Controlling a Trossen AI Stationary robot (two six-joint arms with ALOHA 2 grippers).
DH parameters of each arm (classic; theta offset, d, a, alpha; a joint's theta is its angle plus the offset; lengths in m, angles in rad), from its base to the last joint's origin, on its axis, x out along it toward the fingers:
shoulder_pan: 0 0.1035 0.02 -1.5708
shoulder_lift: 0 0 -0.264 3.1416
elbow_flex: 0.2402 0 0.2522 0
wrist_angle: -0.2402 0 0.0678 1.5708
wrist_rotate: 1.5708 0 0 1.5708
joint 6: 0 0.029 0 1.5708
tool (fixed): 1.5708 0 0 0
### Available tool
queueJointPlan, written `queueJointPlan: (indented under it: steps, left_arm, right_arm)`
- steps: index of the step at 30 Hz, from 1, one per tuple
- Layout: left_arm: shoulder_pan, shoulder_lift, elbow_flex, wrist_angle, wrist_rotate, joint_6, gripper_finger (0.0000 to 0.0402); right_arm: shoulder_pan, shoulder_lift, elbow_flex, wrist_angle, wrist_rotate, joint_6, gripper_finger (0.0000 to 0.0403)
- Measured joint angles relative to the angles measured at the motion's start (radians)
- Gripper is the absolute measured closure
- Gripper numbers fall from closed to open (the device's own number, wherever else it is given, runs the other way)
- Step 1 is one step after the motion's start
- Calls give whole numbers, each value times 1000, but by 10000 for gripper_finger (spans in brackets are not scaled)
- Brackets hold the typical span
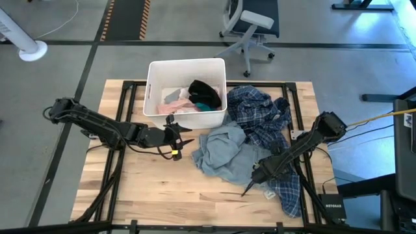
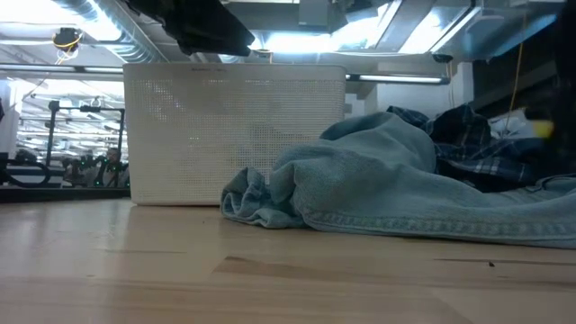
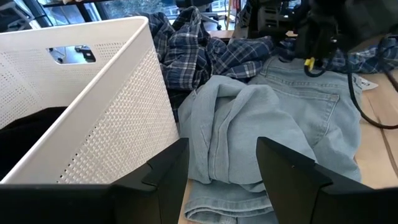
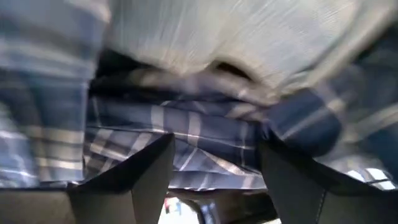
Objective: Sort clothes
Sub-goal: Move the blue patterned pants to the top right of the table, then put the blue jeans into the white bin
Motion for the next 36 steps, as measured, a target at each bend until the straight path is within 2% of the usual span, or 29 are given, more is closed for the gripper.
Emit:
queueJointPlan:
  steps: [6,8,11,15,19,24,29,36]
  left_arm:
    - [0,0,0,0,0,0,219]
    - [0,0,0,0,0,0,219]
    - [1,0,0,1,0,0,219]
    - [1,0,0,1,0,0,219]
    - [1,0,0,1,0,0,219]
    - [1,0,0,1,0,0,219]
    - [1,0,0,1,0,0,219]
    - [1,0,0,1,0,0,219]
  right_arm:
    - [0,0,-85,50,-162,-14,155]
    - [0,0,-67,23,-202,-34,155]
    - [0,0,-5,-45,-206,-54,155]
    - [0,0,118,-113,-132,-61,155]
    - [0,0,232,-99,18,-58,155]
    - [0,0,270,-29,186,-60,155]
    - [-1,0,219,124,217,-114,155]
    - [0,0,86,497,197,-247,155]
